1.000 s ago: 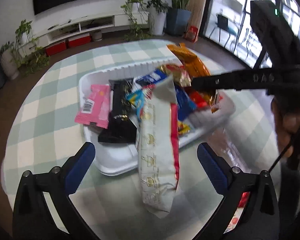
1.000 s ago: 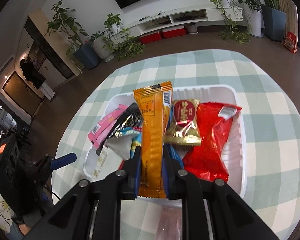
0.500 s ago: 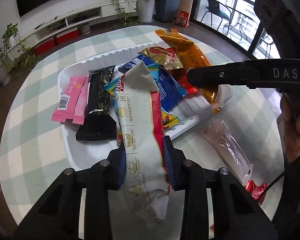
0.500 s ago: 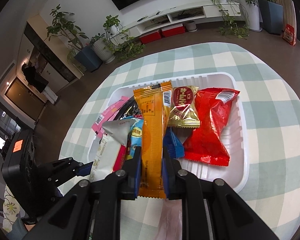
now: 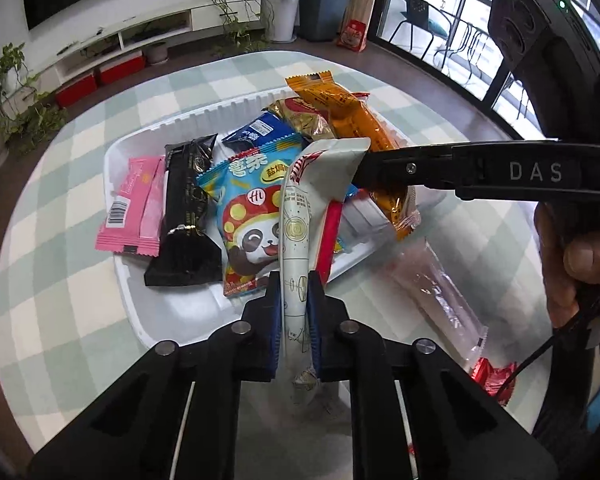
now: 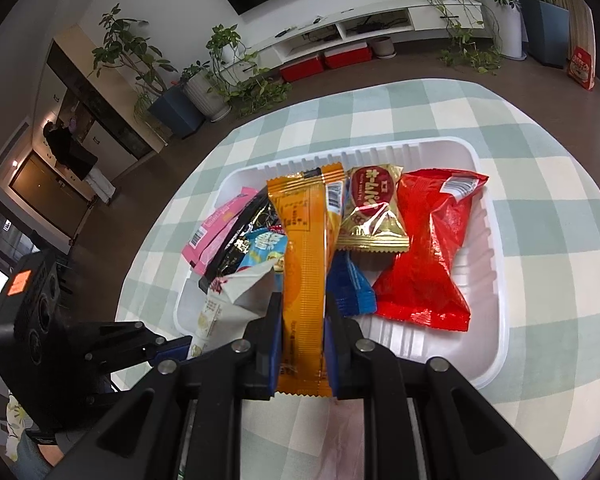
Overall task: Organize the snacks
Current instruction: 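Carry the white-red packet and orange bar into the tray and release both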
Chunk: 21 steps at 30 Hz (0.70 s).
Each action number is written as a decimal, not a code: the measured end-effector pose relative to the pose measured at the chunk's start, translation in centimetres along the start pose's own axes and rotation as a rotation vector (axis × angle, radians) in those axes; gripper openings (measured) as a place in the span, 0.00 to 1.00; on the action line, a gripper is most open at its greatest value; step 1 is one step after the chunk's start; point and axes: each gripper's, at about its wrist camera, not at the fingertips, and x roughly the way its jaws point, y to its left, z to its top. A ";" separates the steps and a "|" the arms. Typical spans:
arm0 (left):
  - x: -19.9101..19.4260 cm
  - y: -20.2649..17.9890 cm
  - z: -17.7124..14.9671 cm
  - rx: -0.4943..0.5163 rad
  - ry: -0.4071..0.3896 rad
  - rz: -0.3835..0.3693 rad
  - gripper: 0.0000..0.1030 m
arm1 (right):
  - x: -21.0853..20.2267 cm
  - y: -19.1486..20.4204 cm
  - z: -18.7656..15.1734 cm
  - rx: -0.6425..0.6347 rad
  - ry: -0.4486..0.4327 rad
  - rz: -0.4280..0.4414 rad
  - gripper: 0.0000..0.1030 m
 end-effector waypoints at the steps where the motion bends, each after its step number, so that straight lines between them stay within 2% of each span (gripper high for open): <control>1: 0.1 -0.1 0.1 0.006 -0.002 0.002 0.12 | 0.0 -0.1 0.0 0.006 -0.002 0.000 0.19; 5: 0.5 -1.4 0.4 0.072 -0.001 0.009 0.08 | 0.0 -0.4 0.0 0.019 -0.009 -0.003 0.19; 7: 0.1 -1.5 0.2 0.067 -0.021 -0.016 0.07 | -0.3 -0.6 -0.1 0.020 -0.017 -0.005 0.19; 10: -0.5 -0.2 0.5 0.005 -0.059 -0.061 0.07 | -1.0 -0.8 0.1 0.030 -0.040 0.011 0.19; 14: -2.5 2.0 1.6 -0.075 -0.124 -0.085 0.07 | -1.8 -0.6 0.8 0.010 -0.059 0.006 0.19; 21: -4.6 7.2 5.9 -0.208 -0.216 -0.110 0.07 | -2.1 0.1 4.0 -0.026 -0.049 -0.035 0.19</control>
